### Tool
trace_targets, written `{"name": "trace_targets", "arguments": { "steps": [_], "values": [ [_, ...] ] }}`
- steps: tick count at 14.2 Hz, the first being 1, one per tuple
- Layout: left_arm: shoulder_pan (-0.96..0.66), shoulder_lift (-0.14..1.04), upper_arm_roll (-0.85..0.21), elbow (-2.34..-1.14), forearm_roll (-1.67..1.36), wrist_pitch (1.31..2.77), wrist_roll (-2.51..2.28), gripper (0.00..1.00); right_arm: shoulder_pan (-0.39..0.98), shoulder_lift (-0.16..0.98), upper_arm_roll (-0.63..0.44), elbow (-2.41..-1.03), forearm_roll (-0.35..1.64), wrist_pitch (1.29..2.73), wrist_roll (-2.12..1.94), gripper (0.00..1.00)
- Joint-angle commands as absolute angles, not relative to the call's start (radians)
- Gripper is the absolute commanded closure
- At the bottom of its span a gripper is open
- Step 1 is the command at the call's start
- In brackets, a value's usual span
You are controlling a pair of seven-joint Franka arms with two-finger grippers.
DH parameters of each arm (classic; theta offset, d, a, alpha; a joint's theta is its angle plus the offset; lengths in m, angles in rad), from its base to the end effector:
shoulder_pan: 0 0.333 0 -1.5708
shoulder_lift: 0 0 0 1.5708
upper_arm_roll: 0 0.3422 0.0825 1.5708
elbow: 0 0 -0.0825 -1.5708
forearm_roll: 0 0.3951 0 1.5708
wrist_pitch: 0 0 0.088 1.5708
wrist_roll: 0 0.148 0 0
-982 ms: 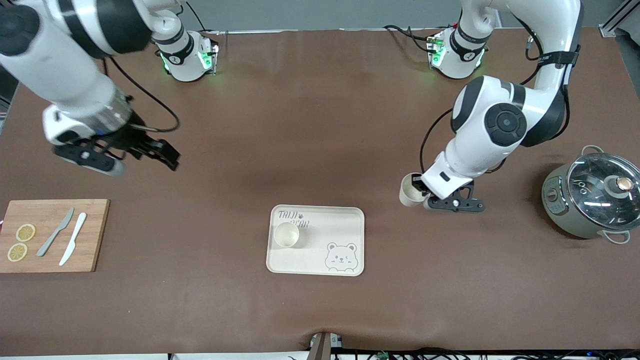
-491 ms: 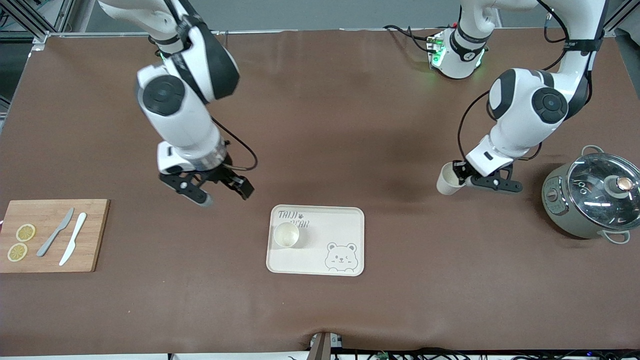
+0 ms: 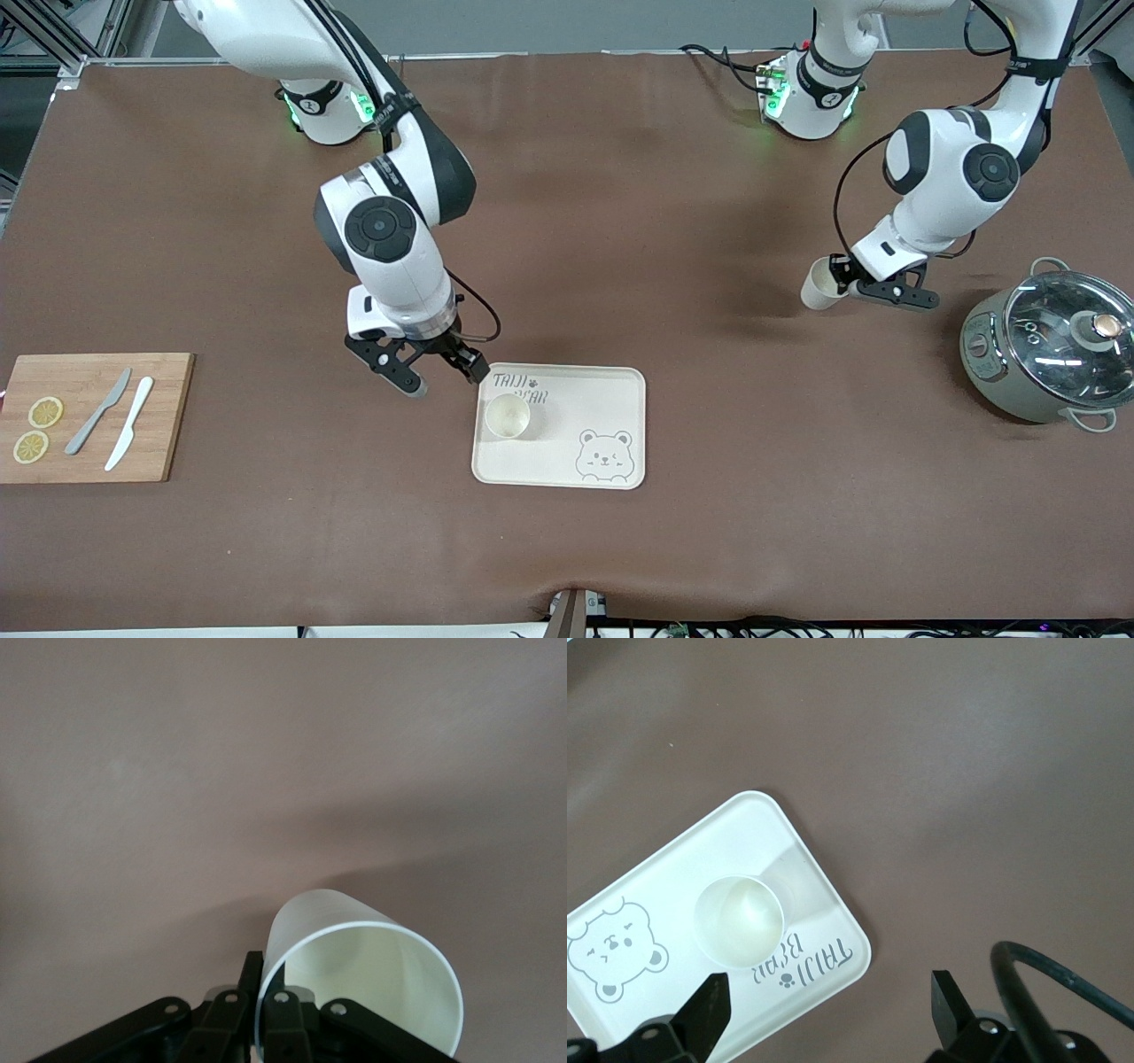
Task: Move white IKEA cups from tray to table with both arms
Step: 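Lower the right gripper onto the other white cup and close it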
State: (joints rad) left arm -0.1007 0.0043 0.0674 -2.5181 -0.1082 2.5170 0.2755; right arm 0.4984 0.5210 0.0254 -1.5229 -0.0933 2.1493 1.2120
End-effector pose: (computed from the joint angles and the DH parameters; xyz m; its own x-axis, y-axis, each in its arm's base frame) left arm 0.4674 -0.0172 0.2526 0.9757 -0.2188 0.0092 -0.2189 -0.9738 0.0622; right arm 0.6408 0.3589 0.3445 0.7925 -0.6013 0.1023 -0.5969 -0.7990 -0.0725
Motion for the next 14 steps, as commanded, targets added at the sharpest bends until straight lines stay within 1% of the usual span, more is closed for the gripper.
{"name": "trace_targets", "arguments": {
  "steps": [1, 4, 7, 10, 14],
  "values": [
    [0.004, -0.028, 0.057, -2.569, -0.091, 2.533, 0.377, 1.00, 0.506, 0.584, 0.018, -1.451, -0.113, 2.161, 1.261, 0.00],
    [0.087, -0.003, 0.058, -2.568, -0.091, 2.531, 0.463, 1.00, 0.515, 0.649, 0.014, -1.382, -0.115, 2.163, 1.275, 0.00],
    [0.159, 0.023, 0.058, -2.566, -0.091, 2.534, 0.524, 1.00, 0.520, 0.689, 0.015, -1.370, -0.170, 2.215, 1.324, 0.00],
    [0.173, 0.049, 0.058, -2.566, -0.091, 2.555, 0.529, 1.00, 0.518, 0.719, 0.014, -1.370, -0.189, 2.247, 1.325, 0.00],
    [0.175, 0.089, 0.052, -2.557, -0.100, 2.606, 0.529, 1.00, 0.520, 0.750, 0.014, -1.370, -0.202, 2.253, 1.327, 0.00]
  ]
}}
